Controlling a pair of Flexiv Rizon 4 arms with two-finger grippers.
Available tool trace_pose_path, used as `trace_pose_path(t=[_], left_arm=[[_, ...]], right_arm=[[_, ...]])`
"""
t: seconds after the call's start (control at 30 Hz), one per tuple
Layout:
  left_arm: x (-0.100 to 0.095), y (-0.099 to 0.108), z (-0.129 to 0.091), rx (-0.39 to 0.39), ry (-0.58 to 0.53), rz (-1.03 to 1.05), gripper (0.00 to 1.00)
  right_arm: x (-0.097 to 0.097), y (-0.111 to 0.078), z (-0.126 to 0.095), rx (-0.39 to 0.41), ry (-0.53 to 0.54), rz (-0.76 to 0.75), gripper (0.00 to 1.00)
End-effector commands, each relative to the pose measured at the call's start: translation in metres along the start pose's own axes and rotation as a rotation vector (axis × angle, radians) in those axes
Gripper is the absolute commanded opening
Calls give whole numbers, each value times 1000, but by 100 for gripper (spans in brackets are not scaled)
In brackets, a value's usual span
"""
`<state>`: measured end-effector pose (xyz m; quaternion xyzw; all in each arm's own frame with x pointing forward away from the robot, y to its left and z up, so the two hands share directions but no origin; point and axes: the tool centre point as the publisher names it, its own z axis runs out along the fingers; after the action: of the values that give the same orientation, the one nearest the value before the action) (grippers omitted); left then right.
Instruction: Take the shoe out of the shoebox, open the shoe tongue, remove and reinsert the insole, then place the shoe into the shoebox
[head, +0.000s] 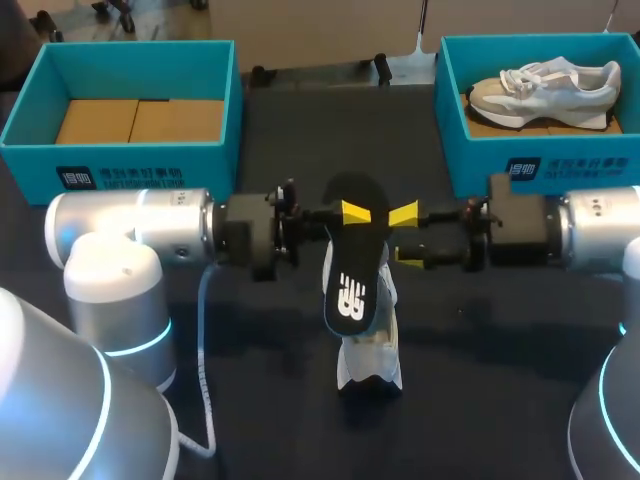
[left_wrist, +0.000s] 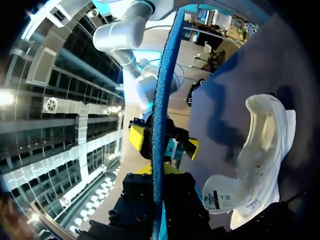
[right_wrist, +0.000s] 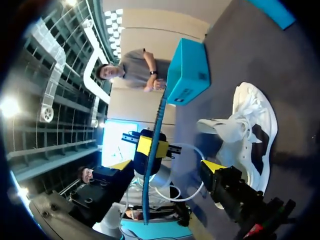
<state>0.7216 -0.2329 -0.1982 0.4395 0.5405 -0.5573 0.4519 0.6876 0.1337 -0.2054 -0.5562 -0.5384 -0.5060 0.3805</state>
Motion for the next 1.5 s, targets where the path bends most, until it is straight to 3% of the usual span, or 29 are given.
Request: trace_pose_path(t=[0.03,0.07,0.93,1.33,1.4,1.43,1.5], left_arm=[[1,-4,-8,2,-15,-21,0],[1,-4,-8,2,-15,-21,0],[1,-4,-8,2,-15,-21,0],[1,-4,-8,2,-15,-21,0],[1,-4,-8,2,-15,-21,0],[1,-4,-8,2,-15,-21,0],[1,-4,-8,2,-15,-21,0]], right_arm=[[6,1,-22,9,-102,-93,100],[3,1,-25,-18,-88,-91,100],[3,1,-25,-18,-88,-91,100],[0,15,-57,238,-215,-859,100],[-1,12,-60,302,-126,-1082,100],[-2,11,-59,385,-130,-1135,100],[-2,11,-59,385,-130,-1135,100]])
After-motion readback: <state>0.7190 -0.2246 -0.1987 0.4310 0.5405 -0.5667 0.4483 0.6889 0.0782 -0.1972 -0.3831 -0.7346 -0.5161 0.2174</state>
